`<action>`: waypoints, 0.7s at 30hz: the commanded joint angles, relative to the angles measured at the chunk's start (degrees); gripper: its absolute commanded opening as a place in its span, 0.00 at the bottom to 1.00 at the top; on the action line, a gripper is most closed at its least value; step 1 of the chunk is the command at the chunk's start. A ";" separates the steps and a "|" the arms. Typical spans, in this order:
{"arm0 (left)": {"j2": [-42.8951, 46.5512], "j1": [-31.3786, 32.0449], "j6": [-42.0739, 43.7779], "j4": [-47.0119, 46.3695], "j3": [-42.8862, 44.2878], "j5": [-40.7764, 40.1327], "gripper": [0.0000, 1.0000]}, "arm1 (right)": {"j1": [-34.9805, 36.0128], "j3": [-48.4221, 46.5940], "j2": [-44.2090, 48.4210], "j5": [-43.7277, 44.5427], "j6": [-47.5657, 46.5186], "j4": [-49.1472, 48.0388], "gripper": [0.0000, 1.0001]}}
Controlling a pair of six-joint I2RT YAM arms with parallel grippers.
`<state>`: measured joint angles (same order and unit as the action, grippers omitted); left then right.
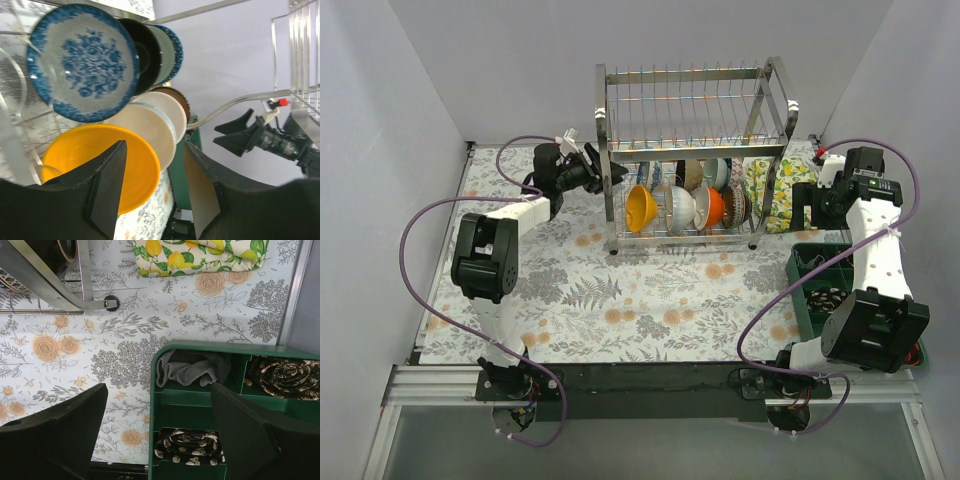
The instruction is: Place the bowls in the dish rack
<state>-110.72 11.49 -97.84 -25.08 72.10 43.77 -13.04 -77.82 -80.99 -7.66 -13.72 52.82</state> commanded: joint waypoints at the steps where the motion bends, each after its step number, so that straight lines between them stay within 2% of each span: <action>1: 3.67 -4.18 12.13 8.19 4.53 -5.09 0.49 | 0.12 -0.66 1.19 -0.16 0.35 -1.84 0.93; 2: 3.23 -5.15 14.67 10.21 5.94 -5.88 0.50 | 0.12 -1.01 1.01 -0.25 0.53 -2.10 0.93; 3: 2.88 -6.90 21.40 15.10 9.61 -8.50 0.53 | 0.12 -1.28 0.92 0.10 0.79 -2.37 0.96; 4: 1.92 -7.79 24.16 17.59 11.30 -9.74 0.67 | 0.12 -1.89 0.84 1.32 1.58 -3.33 0.98; 5: 1.65 -8.58 27.06 19.52 13.05 -10.62 0.70 | 0.12 -2.33 0.66 2.03 2.02 -3.77 0.99; 6: 1.47 -10.41 29.09 21.46 14.81 -11.24 0.98 | 0.12 -2.86 0.48 3.43 2.37 -4.21 0.99; 10: 1.99 -14.47 38.92 28.14 18.25 -15.37 0.98 | 0.12 -5.40 -0.48 3.97 3.34 -6.32 0.99; 17: 7.53 -15.88 56.42 39.14 18.61 -28.47 0.98 | 0.12 -9.18 -3.56 7.39 8.52 -7.91 0.99; 18: 9.19 -15.88 57.32 39.93 18.09 -29.26 0.98 | 0.03 -9.89 -3.91 11.57 10.97 -7.82 0.99; 21: 11.48 -15.97 57.77 40.20 15.45 -31.02 0.98 | 0.12 -10.86 -4.00 15.03 11.26 -8.08 0.99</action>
<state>-107.77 -4.89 -47.46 11.05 89.19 18.31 -13.04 -85.41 -84.88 0.43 -6.04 47.22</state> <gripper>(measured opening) 0.982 0.985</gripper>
